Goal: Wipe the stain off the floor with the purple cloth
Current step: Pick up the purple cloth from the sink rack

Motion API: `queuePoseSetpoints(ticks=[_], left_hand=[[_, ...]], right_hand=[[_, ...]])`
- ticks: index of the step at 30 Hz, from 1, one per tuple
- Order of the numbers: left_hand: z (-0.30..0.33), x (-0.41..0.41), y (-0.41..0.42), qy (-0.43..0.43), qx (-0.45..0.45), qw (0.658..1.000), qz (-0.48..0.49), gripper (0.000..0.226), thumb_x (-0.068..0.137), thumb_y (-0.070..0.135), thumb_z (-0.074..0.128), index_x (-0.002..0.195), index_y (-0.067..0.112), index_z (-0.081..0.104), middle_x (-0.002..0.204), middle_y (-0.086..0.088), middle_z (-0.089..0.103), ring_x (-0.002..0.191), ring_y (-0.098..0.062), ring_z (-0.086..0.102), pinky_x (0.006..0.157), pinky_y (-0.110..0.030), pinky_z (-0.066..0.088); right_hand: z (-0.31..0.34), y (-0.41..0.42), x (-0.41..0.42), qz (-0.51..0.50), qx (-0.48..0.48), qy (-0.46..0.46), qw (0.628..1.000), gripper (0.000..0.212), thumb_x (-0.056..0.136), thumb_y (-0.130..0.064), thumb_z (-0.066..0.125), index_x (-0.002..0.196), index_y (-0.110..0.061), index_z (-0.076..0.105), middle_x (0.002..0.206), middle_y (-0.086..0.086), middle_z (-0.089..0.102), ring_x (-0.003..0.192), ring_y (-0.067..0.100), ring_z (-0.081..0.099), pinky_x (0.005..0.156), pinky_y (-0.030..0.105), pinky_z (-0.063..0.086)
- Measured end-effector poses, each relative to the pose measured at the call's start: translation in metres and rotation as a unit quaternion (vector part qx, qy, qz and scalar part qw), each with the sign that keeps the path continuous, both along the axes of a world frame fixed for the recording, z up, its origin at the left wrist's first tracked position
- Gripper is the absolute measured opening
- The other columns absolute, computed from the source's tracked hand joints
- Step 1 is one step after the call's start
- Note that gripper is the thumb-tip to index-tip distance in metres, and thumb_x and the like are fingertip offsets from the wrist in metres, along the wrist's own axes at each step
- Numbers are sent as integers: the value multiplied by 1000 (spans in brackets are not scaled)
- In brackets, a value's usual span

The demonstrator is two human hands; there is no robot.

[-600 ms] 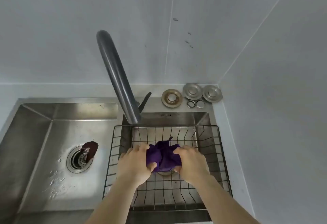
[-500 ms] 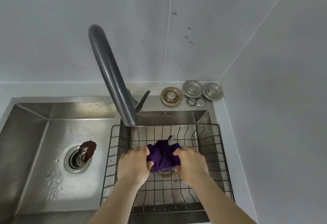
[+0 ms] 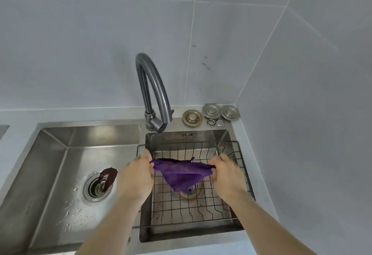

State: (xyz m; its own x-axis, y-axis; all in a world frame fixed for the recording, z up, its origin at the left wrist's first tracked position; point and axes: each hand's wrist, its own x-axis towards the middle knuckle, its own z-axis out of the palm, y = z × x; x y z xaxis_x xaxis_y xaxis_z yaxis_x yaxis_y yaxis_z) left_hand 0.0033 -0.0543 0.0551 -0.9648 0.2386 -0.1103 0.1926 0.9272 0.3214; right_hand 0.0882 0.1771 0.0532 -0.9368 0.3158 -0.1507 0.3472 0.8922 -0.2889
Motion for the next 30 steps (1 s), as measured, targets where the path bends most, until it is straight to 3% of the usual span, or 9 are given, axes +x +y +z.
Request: queuePoseSetpoints(ticks=[3, 6, 9, 14, 19, 23, 26, 30], left_hand=[[43, 20, -27, 55, 14, 998, 1, 5, 101, 29, 43, 102, 24, 44, 74, 5, 56, 65, -24, 53, 57, -34, 40], [93, 63, -60, 114, 47, 992, 1, 5, 101, 28, 45, 100, 23, 45, 67, 9, 44, 52, -13, 39, 46, -29, 24], [138, 110, -94, 166, 98, 981, 5, 7, 99, 25, 50, 98, 18, 49, 80, 1, 53, 65, -24, 46, 55, -34, 34], [199, 187, -145, 210, 192, 958, -33, 11, 96, 17, 54, 89, 16, 45, 101, -4, 69, 90, -34, 64, 74, -46, 52], [230, 252, -178, 208, 192, 959, -23, 12, 97, 20, 54, 92, 19, 43, 76, -1, 64, 73, -33, 62, 66, -44, 50], [244, 292, -190, 211, 221, 952, -25, 9, 98, 19, 55, 105, 20, 48, 93, -1, 73, 86, -34, 69, 76, -48, 55], [249, 323, -193, 219, 214, 951, -46, 21, 97, 18, 55, 118, 24, 58, 108, 1, 75, 97, -31, 70, 84, -47, 55], [255, 354, -191, 232, 189, 953, -42, 17, 96, 19, 56, 103, 30, 66, 98, 3, 72, 90, -27, 68, 79, -44, 55]], right_hand=[[43, -16, 28, -25, 14, 56, 998, 22, 97, -15, 64, 118, -23, 66, 116, -4, 60, 98, 17, 64, 86, 31, 57], [95, -43, 67, -36, 36, 122, 991, 21, 96, -11, 61, 114, -21, 67, 113, -1, 63, 93, 23, 67, 77, 37, 58], [145, -74, 109, -48, 52, 185, 980, 24, 93, -8, 59, 112, -21, 68, 113, 3, 68, 92, 34, 68, 68, 36, 48], [209, -122, 187, -60, 53, 267, 960, 28, 97, -8, 53, 117, -21, 68, 116, 4, 70, 96, 37, 65, 68, 34, 38], [241, -159, 255, -52, 52, 279, 957, 30, 97, -8, 51, 117, -23, 68, 118, 3, 68, 99, 37, 63, 71, 37, 44], [254, -171, 296, -55, 52, 284, 956, 31, 98, -8, 51, 117, -25, 69, 118, 2, 68, 99, 36, 64, 74, 38, 47], [260, -174, 326, -55, 50, 292, 953, 31, 98, -8, 51, 117, -24, 70, 118, 2, 69, 100, 37, 64, 76, 39, 48], [267, -171, 359, -53, 49, 290, 954, 31, 100, -10, 50, 119, -24, 70, 119, 3, 69, 101, 37, 63, 77, 39, 49]])
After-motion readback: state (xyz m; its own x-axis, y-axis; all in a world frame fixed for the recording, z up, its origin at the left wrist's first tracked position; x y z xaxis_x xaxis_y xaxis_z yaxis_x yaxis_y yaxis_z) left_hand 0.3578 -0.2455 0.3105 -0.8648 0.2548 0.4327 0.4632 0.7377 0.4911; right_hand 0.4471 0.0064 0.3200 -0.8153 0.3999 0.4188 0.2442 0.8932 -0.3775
